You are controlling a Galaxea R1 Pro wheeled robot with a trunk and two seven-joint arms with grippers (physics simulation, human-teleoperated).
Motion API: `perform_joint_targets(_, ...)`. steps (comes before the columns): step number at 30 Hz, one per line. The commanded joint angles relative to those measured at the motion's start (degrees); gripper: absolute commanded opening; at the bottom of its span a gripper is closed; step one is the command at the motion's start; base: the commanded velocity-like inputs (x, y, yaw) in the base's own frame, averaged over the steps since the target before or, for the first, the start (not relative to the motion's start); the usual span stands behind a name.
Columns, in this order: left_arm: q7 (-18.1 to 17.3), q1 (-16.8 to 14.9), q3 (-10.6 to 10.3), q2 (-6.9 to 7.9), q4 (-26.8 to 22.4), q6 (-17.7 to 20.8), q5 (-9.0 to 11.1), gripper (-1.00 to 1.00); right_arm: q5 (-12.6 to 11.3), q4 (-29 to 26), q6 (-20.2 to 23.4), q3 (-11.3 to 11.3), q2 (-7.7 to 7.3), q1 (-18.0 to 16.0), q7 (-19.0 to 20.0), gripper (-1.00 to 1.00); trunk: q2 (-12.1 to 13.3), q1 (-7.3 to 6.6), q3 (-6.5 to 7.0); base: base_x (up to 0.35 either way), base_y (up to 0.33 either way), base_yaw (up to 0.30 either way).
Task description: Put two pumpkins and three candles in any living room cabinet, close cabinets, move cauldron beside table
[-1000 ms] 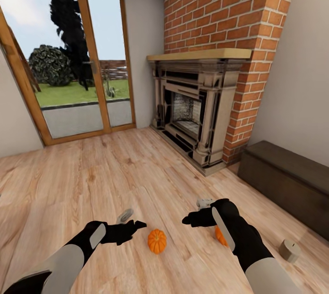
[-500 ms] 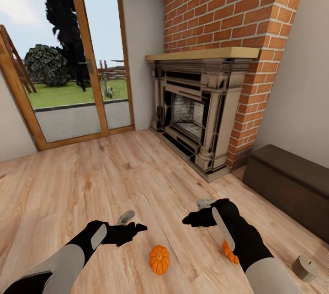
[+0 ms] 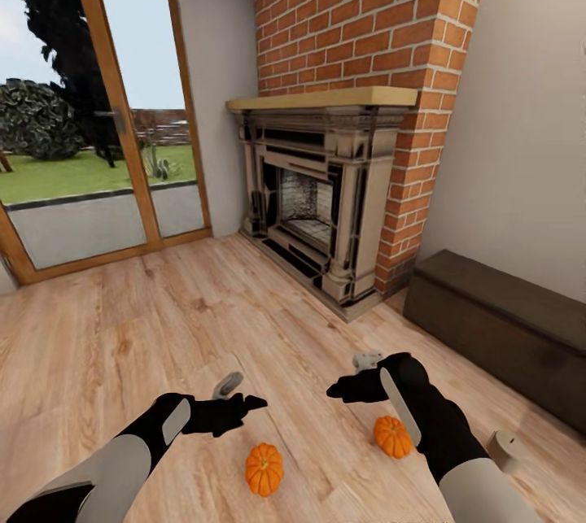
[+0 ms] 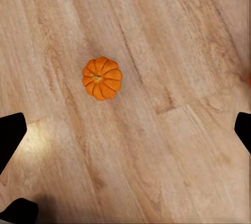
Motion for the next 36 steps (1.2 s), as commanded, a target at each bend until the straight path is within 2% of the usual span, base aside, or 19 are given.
perform_joint_targets(1, -0.1, 0.0, 0.4, -0.04, -0.1, 0.8, 0.0, 1.0, -0.3, -0.1, 0.2, 0.0, -0.04, 0.0, -0.1, 1.0, -0.4, 0.22, -0.23, 0.0, 0.0, -0.1)
perform_joint_targets(4, -0.1, 0.0, 0.4, -0.07, -0.1, 4.2, 0.0, 1.0, -0.3, -0.2, 0.3, 0.0, -0.09, 0.0, -0.1, 1.0, -1.6, 0.88, -0.76, 0.0, 0.0, -0.04)
perform_joint_targets(9, -0.2, 0.0, 0.5, -0.01, -0.1, 6.1, 0.0, 1.0, -0.3, -1.8, 0.5, 0.1, -0.11, 0.0, 0.0, 1.0, -2.8, 1.54, -1.3, 0.0, 0.0, -0.01)
perform_joint_targets(16, -0.1, 0.0, 0.7, 0.03, 0.3, 6.5, 0.2, 1.0, -0.5, -4.3, 0.5, 0.1, 0.0, 0.0, 0.1, 1.0, -5.7, 3.07, -2.55, 0.0, 0.0, -0.001)
perform_joint_targets(21, -0.1, 0.0, 1.0, 0.06, 0.7, 6.5, 0.4, 1.0, -0.6, -8.9, 0.5, 0.1, 0.04, 0.0, 0.1, 1.0, -7.7, 4.17, -3.45, 0.0, 0.0, 0.0)
perform_joint_targets(24, 0.0, 0.0, 0.9, 0.02, 0.8, 6.2, 0.4, 1.0, -0.7, -9.8, 0.5, 0.0, -0.02, 0.0, 0.1, 1.0, -8.9, 4.83, -3.99, 0.0, 0.0, 0.0)
perform_joint_targets(27, 0.3, 0.0, 0.9, -0.05, 0.8, 5.3, 0.3, 1.0, -1.6, -10.3, 0.5, 0.0, -0.08, 0.0, 0.2, 1.0, -10.1, 5.49, -4.53, 0.0, 0.0, 0.0)
perform_joint_targets(29, 0.6, 0.0, 0.9, -0.03, 0.8, 4.6, 0.1, 1.0, -3.6, -10.5, 0.5, 0.0, -0.11, 0.0, 0.2, 1.0, -10.9, 5.93, -4.89, 0.0, 0.0, 0.0)
perform_joint_targets(32, 0.7, 0.0, 0.9, 0.06, 0.7, 4.5, 0.0, 1.0, -4.3, -10.5, 0.5, 0.1, -0.13, 0.0, 0.2, 1.0, -12.1, 6.59, -5.42, 0.0, 0.0, 0.0)
perform_joint_targets(36, 1.3, 0.0, 0.8, 0.65, 0.6, 4.4, -0.1, 1.0, -4.7, -10.5, 0.5, 0.2, -1.02, 0.0, 0.2, 1.0, -13.7, 7.47, -6.14, 0.0, 0.0, 0.0)
